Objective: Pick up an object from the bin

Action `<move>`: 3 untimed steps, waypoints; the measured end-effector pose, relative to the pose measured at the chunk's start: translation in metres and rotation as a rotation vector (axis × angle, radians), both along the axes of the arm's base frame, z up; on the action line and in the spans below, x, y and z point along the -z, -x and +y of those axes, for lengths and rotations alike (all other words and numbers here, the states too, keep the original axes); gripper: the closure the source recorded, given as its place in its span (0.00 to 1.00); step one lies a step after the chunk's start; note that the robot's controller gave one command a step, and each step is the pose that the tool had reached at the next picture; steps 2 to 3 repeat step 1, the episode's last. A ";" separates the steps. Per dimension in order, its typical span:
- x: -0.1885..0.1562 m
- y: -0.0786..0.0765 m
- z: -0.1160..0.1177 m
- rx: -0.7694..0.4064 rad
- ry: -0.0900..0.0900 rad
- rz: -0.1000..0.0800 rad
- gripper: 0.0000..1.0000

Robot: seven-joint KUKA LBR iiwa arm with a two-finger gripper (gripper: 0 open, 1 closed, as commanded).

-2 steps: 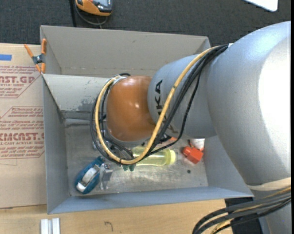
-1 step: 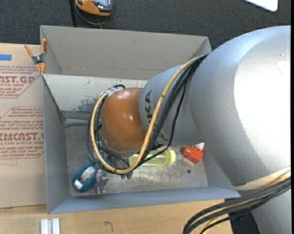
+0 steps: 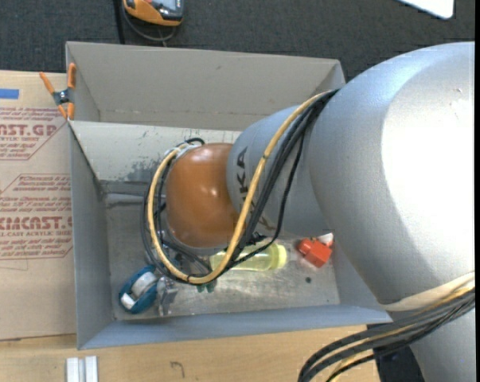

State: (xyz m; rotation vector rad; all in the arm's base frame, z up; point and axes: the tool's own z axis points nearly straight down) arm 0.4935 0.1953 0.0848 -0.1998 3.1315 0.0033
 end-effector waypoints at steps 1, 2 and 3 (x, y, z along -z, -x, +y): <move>-0.186 -0.011 -0.005 -0.011 0.002 -0.002 1.00; -0.186 -0.011 -0.005 -0.011 0.002 -0.002 1.00; -0.186 -0.011 -0.005 -0.011 0.002 -0.002 1.00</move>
Offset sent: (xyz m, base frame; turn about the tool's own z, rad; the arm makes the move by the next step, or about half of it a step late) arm 0.0000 0.0000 0.0000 0.0000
